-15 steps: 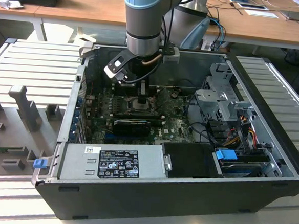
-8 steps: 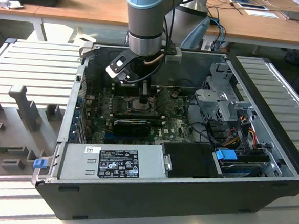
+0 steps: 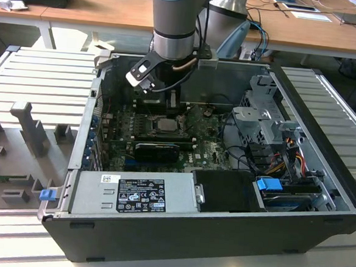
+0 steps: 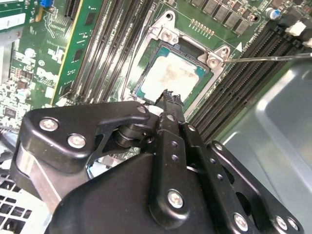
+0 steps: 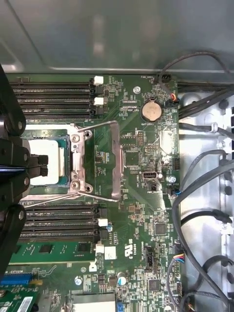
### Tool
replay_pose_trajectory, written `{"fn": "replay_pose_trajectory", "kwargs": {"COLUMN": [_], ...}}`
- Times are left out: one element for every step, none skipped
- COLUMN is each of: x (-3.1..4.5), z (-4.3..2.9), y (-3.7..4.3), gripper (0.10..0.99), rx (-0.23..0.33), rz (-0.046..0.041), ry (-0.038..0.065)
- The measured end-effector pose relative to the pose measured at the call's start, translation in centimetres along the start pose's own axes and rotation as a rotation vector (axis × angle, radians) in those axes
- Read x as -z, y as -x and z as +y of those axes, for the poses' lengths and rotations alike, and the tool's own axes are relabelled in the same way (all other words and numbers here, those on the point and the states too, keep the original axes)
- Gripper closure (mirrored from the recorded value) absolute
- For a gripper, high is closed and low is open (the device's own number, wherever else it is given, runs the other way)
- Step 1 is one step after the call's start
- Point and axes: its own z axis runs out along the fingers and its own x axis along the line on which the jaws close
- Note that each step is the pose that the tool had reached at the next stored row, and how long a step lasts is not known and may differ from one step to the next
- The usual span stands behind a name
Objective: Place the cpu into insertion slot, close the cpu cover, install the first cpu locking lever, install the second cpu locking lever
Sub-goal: 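Close the cpu cover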
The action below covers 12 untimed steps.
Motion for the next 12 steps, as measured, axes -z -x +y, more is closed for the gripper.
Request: {"fn": "replay_pose_trajectory", "kwargs": {"x": [0.34,0.55,0.65,0.80,0.95,1.10,1.35,1.56,1.78,1.92,2.02,2.20], "z": [0.03,0.05,0.05,0.06,0.08,0.09,0.11,0.12,0.14,0.15,0.16,0.17], "y": [-0.01,-0.02,-0.02,-0.03,-0.03,-0.03,-0.04,-0.05,-0.05,-0.06,-0.06,-0.06], "gripper": [0.980,0.980,0.980,0.980,0.980,0.980,0.980,0.980,0.980,0.980,0.980,0.980], "rx": [0.000,0.000,0.000,0.000,0.000,0.000,0.000,0.000,0.000,0.000,0.000,0.000], "rz": [0.0000,0.0000,0.0000,0.0000,0.0001,0.0000,0.0000,0.0000,0.0000,0.0000,0.0000,0.0000], "ry": [0.000,0.000,0.000,0.000,0.000,0.000,0.000,0.000,0.000,0.000,0.000,0.000]}}
